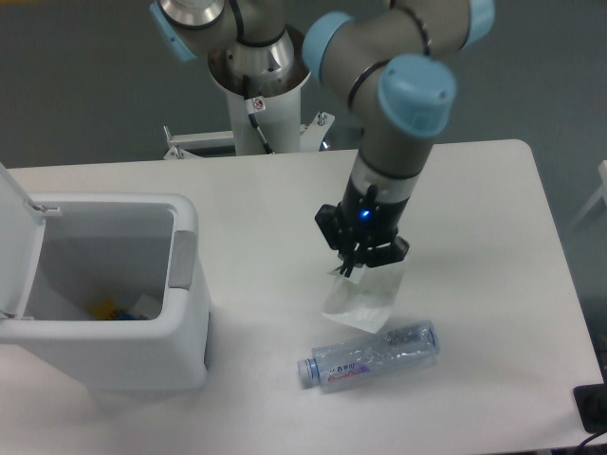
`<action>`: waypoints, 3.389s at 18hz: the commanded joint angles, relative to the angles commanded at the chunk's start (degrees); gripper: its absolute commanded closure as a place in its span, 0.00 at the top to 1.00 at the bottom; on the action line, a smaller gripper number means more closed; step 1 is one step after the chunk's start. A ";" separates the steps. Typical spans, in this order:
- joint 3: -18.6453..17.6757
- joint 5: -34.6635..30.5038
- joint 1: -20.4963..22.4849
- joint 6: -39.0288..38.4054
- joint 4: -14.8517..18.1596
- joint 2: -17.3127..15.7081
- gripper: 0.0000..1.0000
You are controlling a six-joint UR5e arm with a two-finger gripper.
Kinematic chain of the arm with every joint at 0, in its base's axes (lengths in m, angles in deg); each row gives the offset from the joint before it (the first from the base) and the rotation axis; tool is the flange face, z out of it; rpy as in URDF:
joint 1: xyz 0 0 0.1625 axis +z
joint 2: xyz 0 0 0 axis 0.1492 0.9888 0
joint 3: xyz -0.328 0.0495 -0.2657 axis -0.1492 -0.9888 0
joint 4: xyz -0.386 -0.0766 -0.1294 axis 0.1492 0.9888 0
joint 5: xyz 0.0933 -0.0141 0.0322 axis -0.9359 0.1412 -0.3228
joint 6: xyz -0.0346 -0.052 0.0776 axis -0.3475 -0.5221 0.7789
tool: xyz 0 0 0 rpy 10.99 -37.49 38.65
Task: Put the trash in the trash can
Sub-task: 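Lift the tissue and carry it over the white trash bin, then open the gripper to drop the tissue into the bin, then move the open gripper over the clear plastic water bottle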
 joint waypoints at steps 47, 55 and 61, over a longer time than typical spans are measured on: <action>-0.94 15.60 -3.77 -19.87 -10.08 -1.68 1.00; 2.93 -3.01 -3.51 -1.80 -9.82 4.47 1.00; 1.70 -8.01 -2.81 6.92 -10.52 7.29 1.00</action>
